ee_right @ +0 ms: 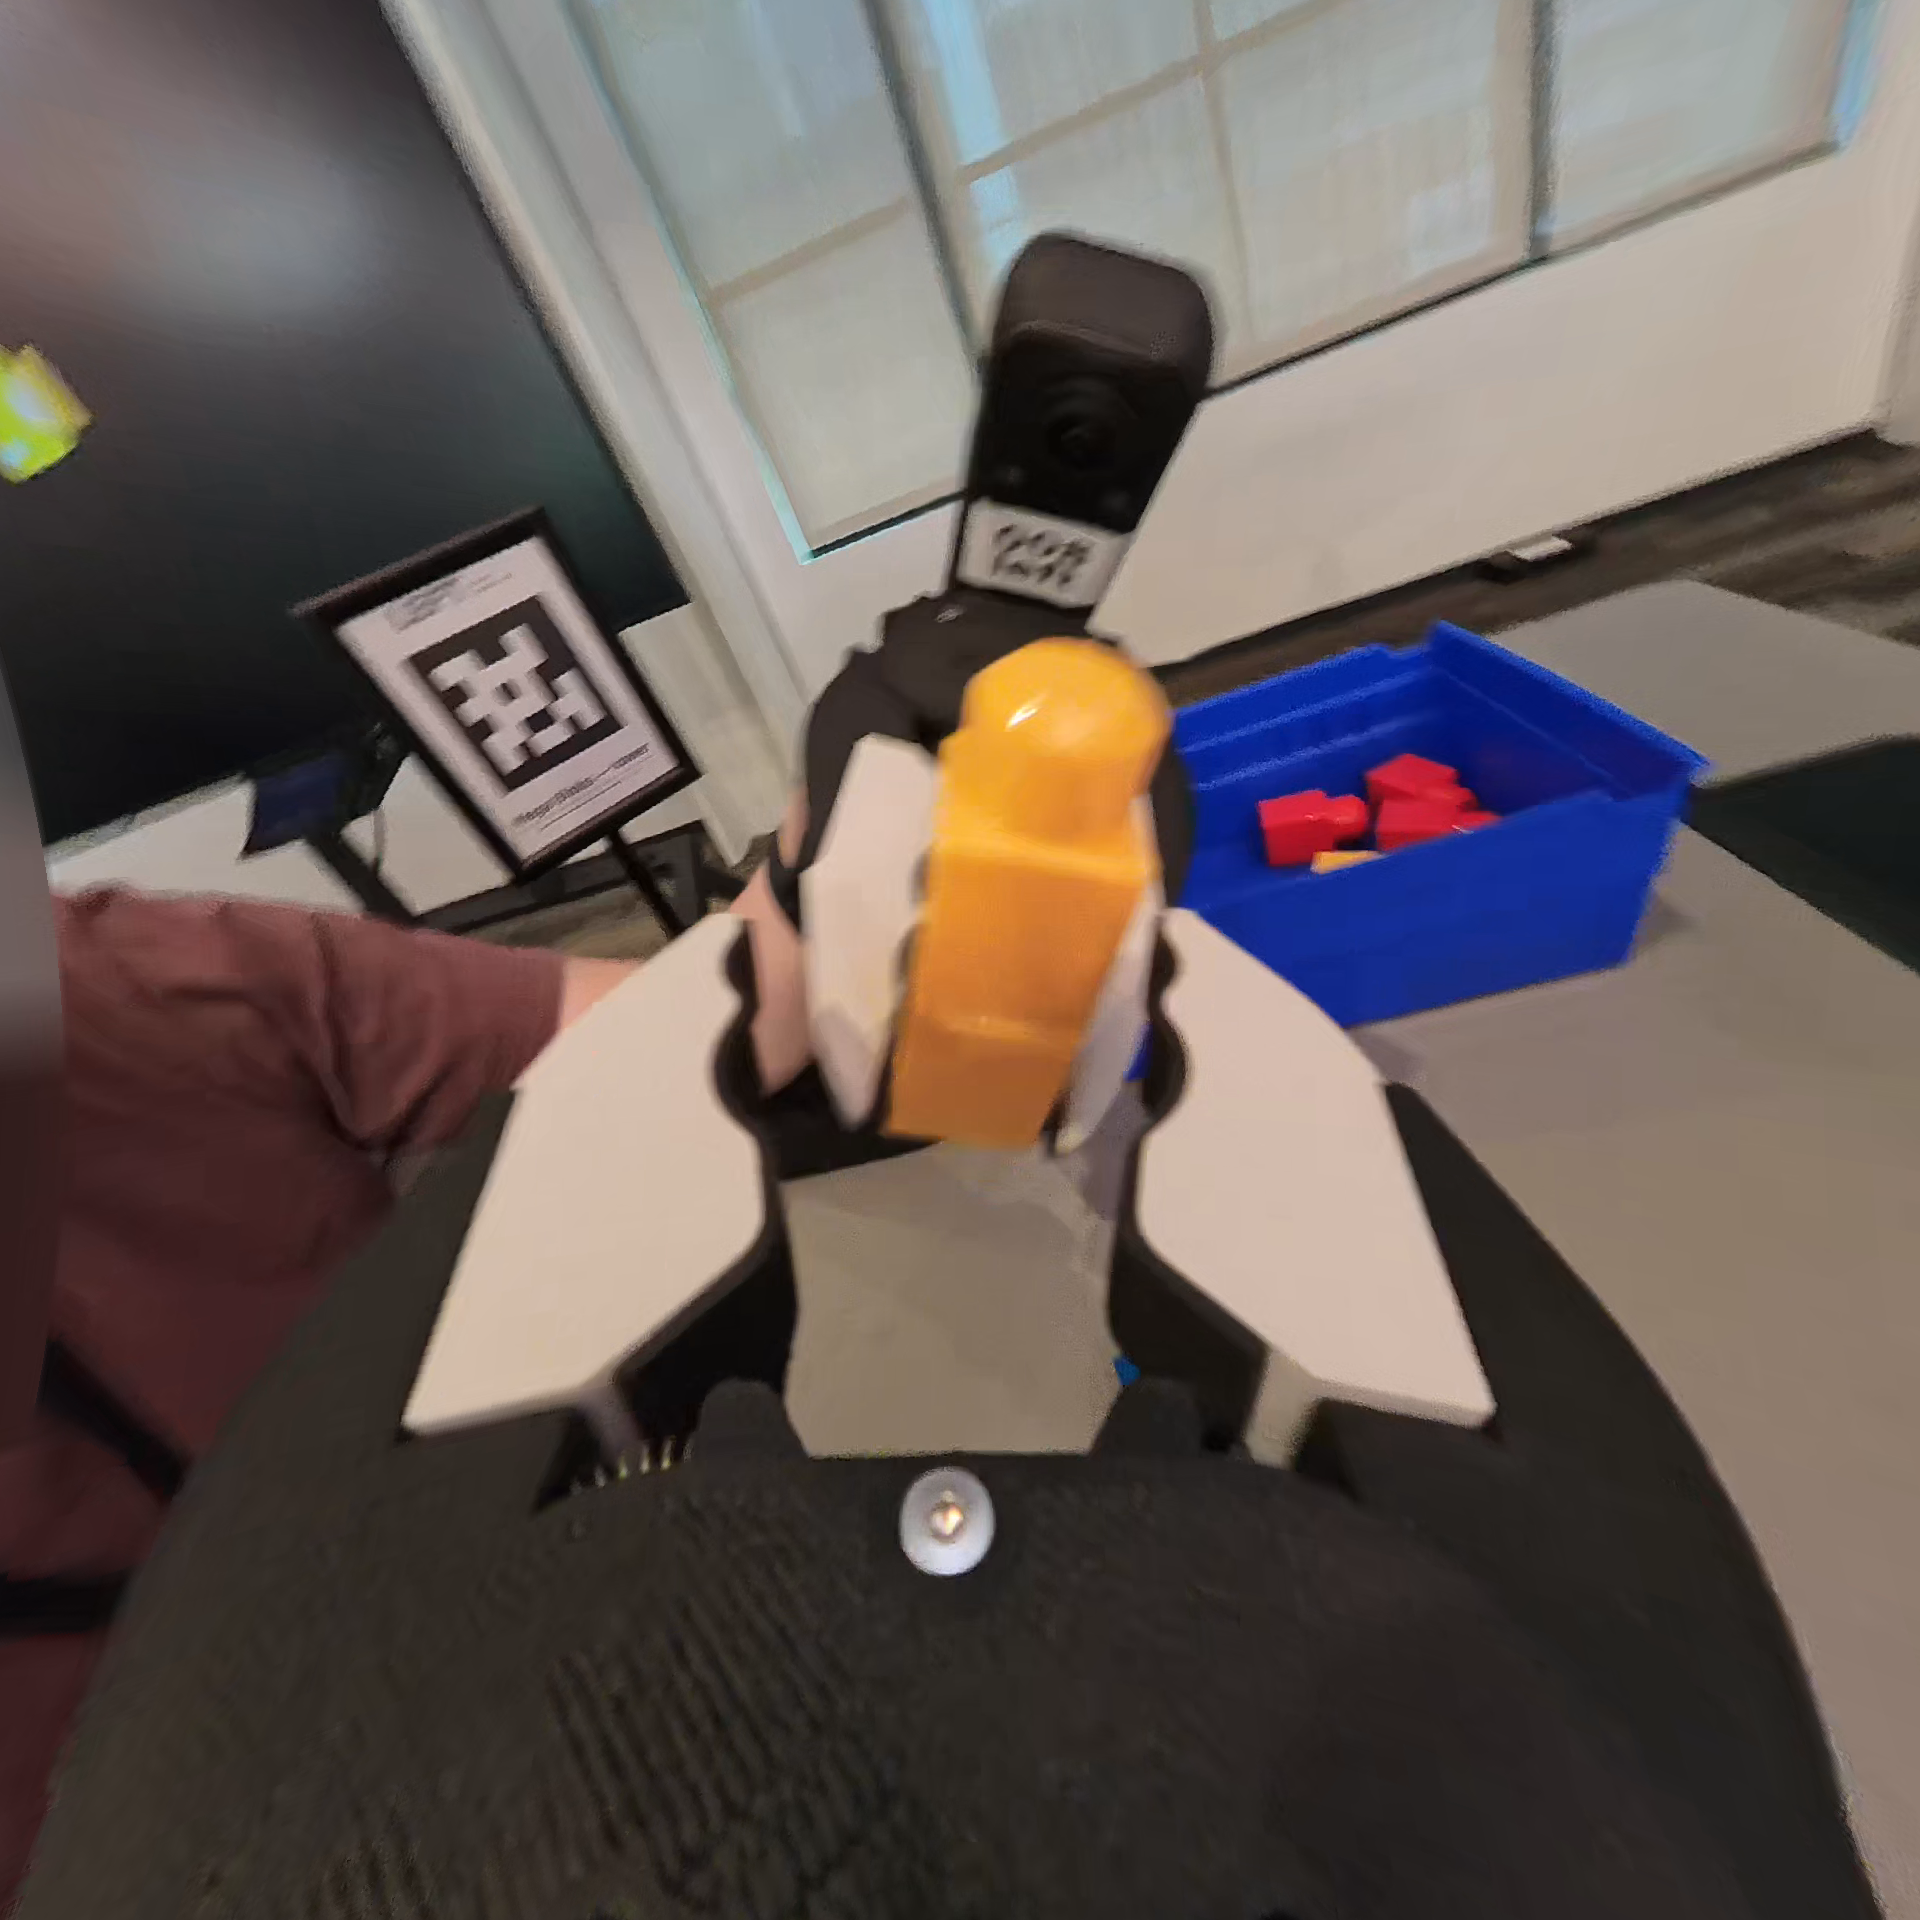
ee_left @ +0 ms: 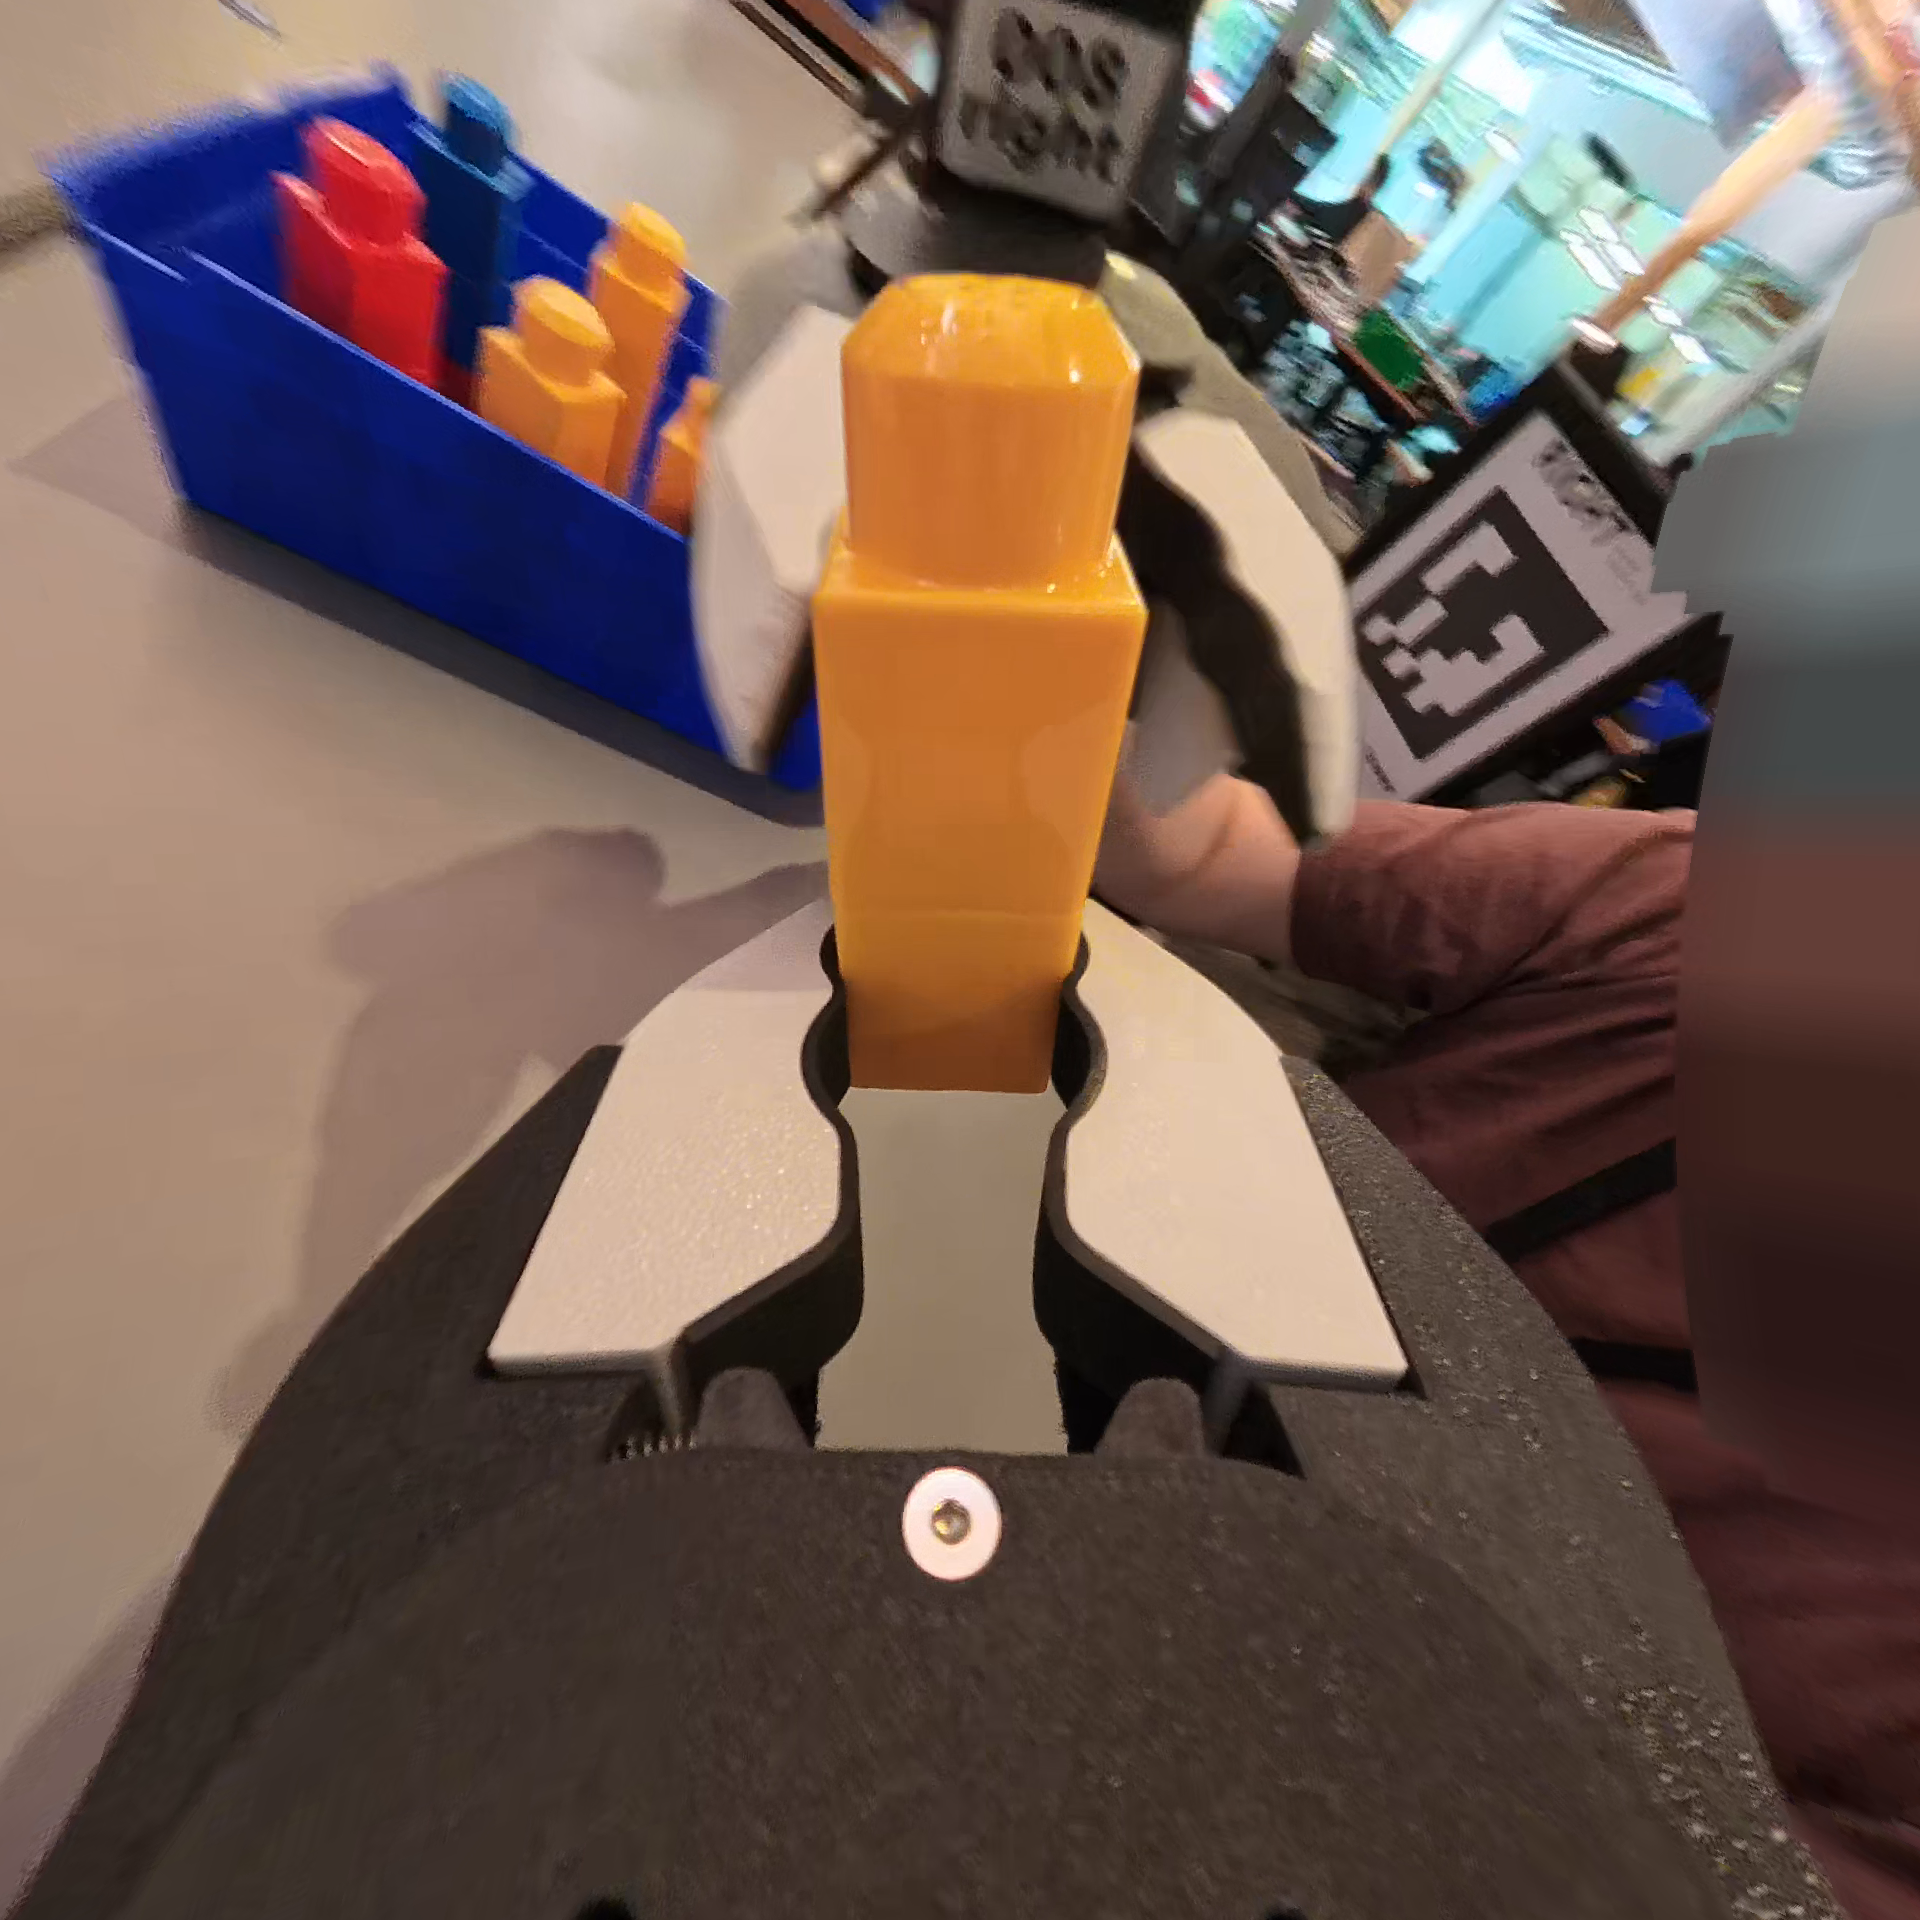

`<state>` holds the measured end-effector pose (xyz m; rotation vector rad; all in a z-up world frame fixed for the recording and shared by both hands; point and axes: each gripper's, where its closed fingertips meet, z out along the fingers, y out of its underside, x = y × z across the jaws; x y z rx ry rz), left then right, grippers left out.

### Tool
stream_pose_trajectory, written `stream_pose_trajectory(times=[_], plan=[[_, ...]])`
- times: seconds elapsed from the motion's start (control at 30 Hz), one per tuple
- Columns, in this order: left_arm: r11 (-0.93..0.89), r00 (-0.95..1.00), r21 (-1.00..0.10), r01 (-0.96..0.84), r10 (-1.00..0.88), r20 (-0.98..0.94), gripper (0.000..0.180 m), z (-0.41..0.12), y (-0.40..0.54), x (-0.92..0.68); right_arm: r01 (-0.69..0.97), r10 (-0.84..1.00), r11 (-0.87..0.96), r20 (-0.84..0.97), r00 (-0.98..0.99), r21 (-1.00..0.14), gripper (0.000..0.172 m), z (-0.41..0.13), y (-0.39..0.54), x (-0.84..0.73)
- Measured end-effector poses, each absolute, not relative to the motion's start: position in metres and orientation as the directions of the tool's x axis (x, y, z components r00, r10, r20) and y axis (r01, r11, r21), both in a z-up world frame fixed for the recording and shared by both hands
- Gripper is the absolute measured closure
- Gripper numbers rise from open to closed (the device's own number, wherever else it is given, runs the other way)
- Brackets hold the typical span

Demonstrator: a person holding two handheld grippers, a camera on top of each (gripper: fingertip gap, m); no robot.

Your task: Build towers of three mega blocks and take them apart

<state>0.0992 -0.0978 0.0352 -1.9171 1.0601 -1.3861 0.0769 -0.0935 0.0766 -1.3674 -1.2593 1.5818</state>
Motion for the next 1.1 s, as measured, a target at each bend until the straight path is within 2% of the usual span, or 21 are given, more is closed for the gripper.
stream_pose_trajectory(times=[0.03,0.1,0.23,0.33,0.47,0.7,0.77,0.87,0.97,1.1], plan=[[-0.525,0.198,-0.811,-0.258,-0.850,0.488,0.145,0.043,-0.094,0.091,0.105,0.929,-0.247,-0.266,-0.256,-0.963,0.088,0.076,-0.103,0.078],[-0.486,0.254,-0.843,-0.230,-0.866,0.430,0.145,0.061,-0.094,0.071,0.164,0.942,-0.105,-0.151,-0.300,-0.981,0.100,0.061,-0.115,0.079],[-0.386,0.290,-0.910,-0.152,-0.897,0.332,0.145,0.103,-0.109,0.035,0.362,0.971,0.111,0.023,-0.239,-0.925,0.104,-0.001,-0.099,0.071],[-0.343,0.309,-0.931,-0.124,-0.905,0.293,0.145,0.119,-0.118,0.019,0.503,0.968,0.158,0.031,-0.251,-0.850,0.108,-0.051,-0.091,0.068],[-0.310,0.317,-0.944,-0.108,-0.911,0.263,0.145,0.128,-0.124,0.010,0.608,0.963,0.194,0.033,-0.266,-0.770,0.113,-0.098,-0.087,0.067],[-0.293,0.294,-0.951,-0.098,-0.922,0.253,0.145,0.134,-0.129,0.010,0.626,0.957,0.208,0.026,-0.288,-0.752,0.125,-0.133,-0.085,0.064],[-0.293,0.295,-0.951,-0.102,-0.922,0.252,0.145,0.133,-0.129,0.010,0.614,0.956,0.203,0.019,-0.293,-0.763,0.135,-0.135,-0.085,0.063],[-0.295,0.305,-0.950,-0.103,-0.918,0.252,0.145,0.131,-0.126,0.009,0.597,0.963,0.143,-0.029,-0.269,-0.790,0.135,-0.122,-0.085,0.061],[-0.313,0.319,-0.942,-0.125,-0.911,0.260,0.145,0.124,-0.120,0.011,0.483,0.972,0.011,-0.104,-0.211,-0.876,0.136,-0.073,-0.082,0.058],[-0.350,0.299,-0.920,-0.177,-0.910,0.288,0.145,0.106,-0.114,0.024,0.271,0.966,-0.160,-0.207,-0.157,-0.949,0.136,0.018,-0.075,0.078]])
